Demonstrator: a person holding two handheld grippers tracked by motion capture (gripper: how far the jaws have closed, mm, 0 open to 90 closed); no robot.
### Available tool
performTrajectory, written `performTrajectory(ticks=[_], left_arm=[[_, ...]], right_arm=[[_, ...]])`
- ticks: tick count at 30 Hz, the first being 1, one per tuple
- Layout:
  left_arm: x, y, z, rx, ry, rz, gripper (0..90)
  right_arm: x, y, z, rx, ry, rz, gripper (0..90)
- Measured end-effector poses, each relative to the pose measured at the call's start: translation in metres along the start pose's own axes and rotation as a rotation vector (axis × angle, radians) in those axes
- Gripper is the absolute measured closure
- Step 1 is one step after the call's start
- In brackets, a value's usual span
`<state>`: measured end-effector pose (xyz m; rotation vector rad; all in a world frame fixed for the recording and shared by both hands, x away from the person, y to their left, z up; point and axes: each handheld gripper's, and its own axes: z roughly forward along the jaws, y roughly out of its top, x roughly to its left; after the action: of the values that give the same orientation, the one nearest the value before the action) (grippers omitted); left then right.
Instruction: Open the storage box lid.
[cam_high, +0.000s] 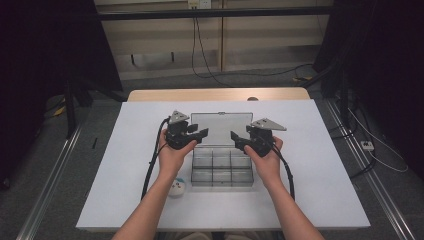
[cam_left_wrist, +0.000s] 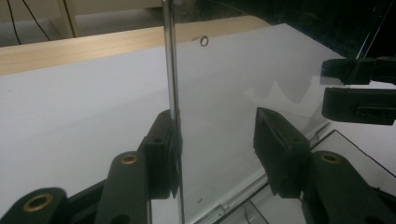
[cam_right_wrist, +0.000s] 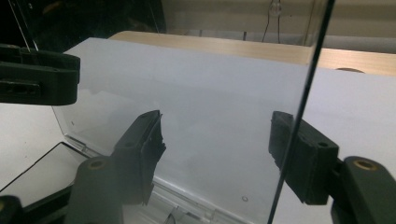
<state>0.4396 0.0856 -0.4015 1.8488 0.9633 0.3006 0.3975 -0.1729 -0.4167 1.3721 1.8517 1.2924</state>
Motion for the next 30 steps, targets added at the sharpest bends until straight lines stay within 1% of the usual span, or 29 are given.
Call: performTrajectory(ticks=[2,5,7,8,10,11,15,19,24,25,30], left_arm=[[0.001,0.001,0.001,0.002,0.0,0.0,52.0],[0.001,0.002,0.002,0.009,0.002,-0.006,51.8],[0.002,0.002,0.004,0.008,0.002,-0.012,51.8],[0.003,0.002,0.004,0.01,0.003,-0.013,51.7],[0.003,0.001,0.006,0.001,0.004,-0.026,51.7],[0.004,0.001,0.006,0.005,0.005,-0.023,51.7],[0.004,0.002,0.009,0.004,0.009,-0.041,50.7],[0.005,0.002,0.011,0.012,0.014,-0.043,50.5],[0.006,0.003,0.016,0.015,0.021,-0.052,49.1],[0.006,0.003,0.016,0.022,0.024,-0.048,49.0],[0.008,0.003,0.019,0.03,0.023,-0.059,48.0]], right_arm=[[0.0,0.002,0.002,-0.015,0.0,0.011,34.2],[0.0,0.006,0.004,-0.015,-0.003,0.004,32.2],[0.001,0.008,0.007,-0.007,-0.011,0.001,31.1],[0.001,0.008,0.01,0.001,-0.021,-0.01,30.5],[0.001,0.008,0.011,0.002,-0.026,-0.011,30.5],[0.001,0.007,0.012,0.001,-0.029,-0.01,30.5],[0.0,0.007,0.014,0.003,-0.031,-0.004,30.0],[0.0,0.007,0.017,0.009,-0.035,-0.014,28.9],[-0.002,0.006,0.02,0.01,-0.024,0.002,28.4],[-0.002,0.007,0.021,0.012,-0.025,0.004,28.0],[-0.002,0.007,0.024,0.021,-0.032,0.008,26.4]])
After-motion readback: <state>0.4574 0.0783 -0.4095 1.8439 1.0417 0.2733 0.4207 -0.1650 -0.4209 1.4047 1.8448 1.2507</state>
